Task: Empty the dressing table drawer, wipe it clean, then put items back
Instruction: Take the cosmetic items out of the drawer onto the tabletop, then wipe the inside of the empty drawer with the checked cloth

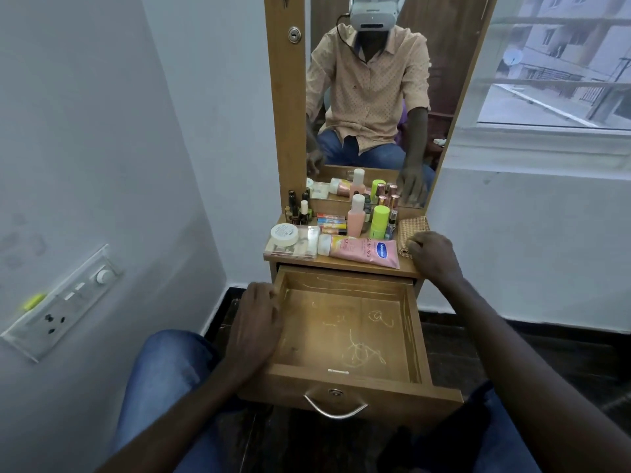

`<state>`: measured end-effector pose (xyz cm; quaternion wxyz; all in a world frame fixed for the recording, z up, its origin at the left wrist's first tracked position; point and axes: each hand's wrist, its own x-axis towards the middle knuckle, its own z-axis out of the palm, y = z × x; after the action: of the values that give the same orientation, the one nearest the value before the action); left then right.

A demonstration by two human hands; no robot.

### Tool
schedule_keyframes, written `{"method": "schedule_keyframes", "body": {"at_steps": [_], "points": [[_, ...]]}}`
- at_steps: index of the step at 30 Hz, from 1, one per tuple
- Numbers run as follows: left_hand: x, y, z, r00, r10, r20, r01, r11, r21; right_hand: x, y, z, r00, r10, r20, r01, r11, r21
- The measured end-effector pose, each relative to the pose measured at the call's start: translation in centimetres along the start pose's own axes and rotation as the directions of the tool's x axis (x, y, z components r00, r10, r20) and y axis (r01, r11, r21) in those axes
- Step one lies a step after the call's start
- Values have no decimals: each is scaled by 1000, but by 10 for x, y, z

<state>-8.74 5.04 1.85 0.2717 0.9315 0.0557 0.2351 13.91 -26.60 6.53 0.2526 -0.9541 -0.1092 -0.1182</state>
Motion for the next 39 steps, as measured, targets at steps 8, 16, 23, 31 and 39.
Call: {"method": "schedule_keyframes", "body": {"at_steps": [8, 16, 23, 31, 39], "points": [[-18, 4, 15, 956, -227, 187, 175, 950, 259, -30, 7, 11, 982, 187, 19, -187, 982, -7], [-36, 10, -19, 961, -162, 226, 114, 970, 214, -80, -24, -18, 964, 259, -65, -254, 964, 78], [-36, -3, -28, 945, -116, 306, 48, 975, 218, -137, -51, -28, 817, 550, -173, -417, 771, 482], [-37, -3, -35, 919, -106, 379, 42, 984, 173, -204, -118, 23, 723, 690, 26, -448, 441, 778], [-31, -10, -45, 917, -126, 380, 105, 992, 74, -171, -192, 89, 736, 580, 349, -589, 296, 752]]}}
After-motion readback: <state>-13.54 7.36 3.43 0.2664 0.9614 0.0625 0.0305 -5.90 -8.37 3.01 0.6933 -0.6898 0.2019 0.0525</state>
